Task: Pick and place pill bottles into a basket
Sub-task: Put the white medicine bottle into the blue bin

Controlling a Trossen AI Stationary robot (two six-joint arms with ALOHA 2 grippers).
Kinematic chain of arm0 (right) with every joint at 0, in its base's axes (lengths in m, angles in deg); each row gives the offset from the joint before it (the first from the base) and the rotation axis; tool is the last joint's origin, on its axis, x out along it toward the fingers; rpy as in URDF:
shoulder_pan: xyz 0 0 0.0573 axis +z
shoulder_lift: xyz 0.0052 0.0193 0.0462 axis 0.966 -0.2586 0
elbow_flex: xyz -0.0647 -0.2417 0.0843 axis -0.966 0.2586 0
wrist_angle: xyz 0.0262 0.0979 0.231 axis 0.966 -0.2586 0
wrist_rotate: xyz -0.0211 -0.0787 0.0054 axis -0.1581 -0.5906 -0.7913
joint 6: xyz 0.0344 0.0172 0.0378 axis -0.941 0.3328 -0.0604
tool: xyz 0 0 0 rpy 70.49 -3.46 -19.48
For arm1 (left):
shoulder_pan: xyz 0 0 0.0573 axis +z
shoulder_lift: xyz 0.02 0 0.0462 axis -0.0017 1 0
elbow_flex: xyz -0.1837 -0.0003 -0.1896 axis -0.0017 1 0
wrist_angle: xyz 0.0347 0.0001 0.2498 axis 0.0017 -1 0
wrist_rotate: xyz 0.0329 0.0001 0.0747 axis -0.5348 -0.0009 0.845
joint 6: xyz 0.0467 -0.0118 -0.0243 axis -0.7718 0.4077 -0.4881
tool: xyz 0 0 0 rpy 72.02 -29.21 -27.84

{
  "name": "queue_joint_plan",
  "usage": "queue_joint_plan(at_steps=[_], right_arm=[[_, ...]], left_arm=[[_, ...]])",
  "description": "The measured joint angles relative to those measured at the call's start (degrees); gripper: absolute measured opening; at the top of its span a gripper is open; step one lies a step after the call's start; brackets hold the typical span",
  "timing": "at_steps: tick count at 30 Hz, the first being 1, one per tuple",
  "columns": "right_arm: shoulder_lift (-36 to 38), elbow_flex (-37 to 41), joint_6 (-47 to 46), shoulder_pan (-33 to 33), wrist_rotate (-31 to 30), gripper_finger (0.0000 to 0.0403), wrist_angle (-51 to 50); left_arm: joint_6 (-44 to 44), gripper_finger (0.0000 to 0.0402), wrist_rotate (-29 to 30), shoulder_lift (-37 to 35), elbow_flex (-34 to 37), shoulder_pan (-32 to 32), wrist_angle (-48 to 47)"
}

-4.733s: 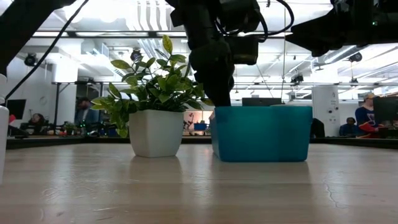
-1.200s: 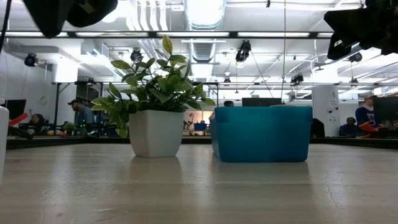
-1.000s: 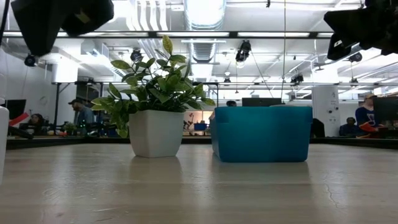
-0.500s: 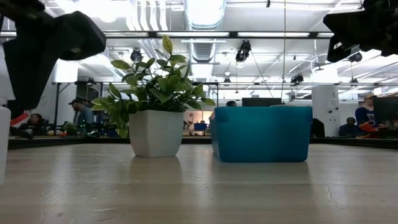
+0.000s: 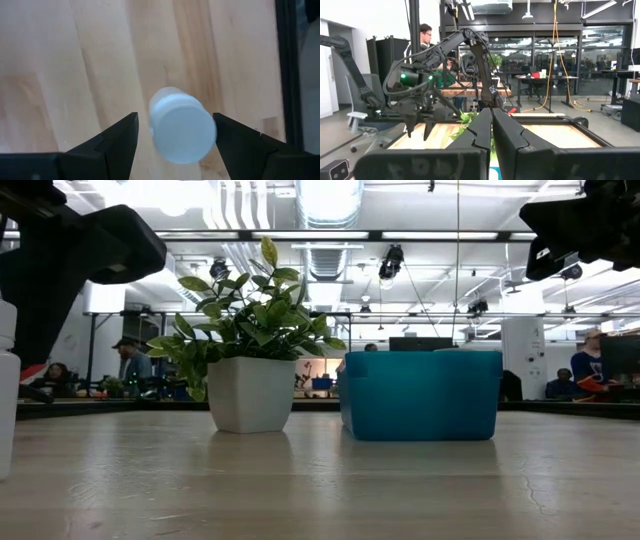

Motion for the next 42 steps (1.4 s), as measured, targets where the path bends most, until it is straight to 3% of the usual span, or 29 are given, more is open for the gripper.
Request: queue_joint_plan(at_steps=[5,14,28,35,42], right_arm=[[0.0,0.0,0.0,0.0,0.0,0.0009,0.0],[0.0,0.0,-0.2,0.0,0.0,0.0009,0.0],[0.0,0.0,-0.2,0.0,0.0,0.0009,0.0],[0.0,0.0,-0.2,0.0,0.0,0.0009,0.1],[0.0,0.0,-0.2,0.0,0.0,0.0009,0.3]], left_arm=[[-0.1,0.0221,-1.7,0.0,0.0,0.0,0.1],[-0.1,0.0148,-1.7,0.1,0.1,0.0,1.3],[-1.0,0.0146,-0.8,-0.6,-0.9,1.2,0.5],[-6.8,0.0146,-5.7,-0.7,-3.6,4.4,0.1],[-13.3,0.0146,-7.1,-0.7,-8.6,9.4,-9.6]])
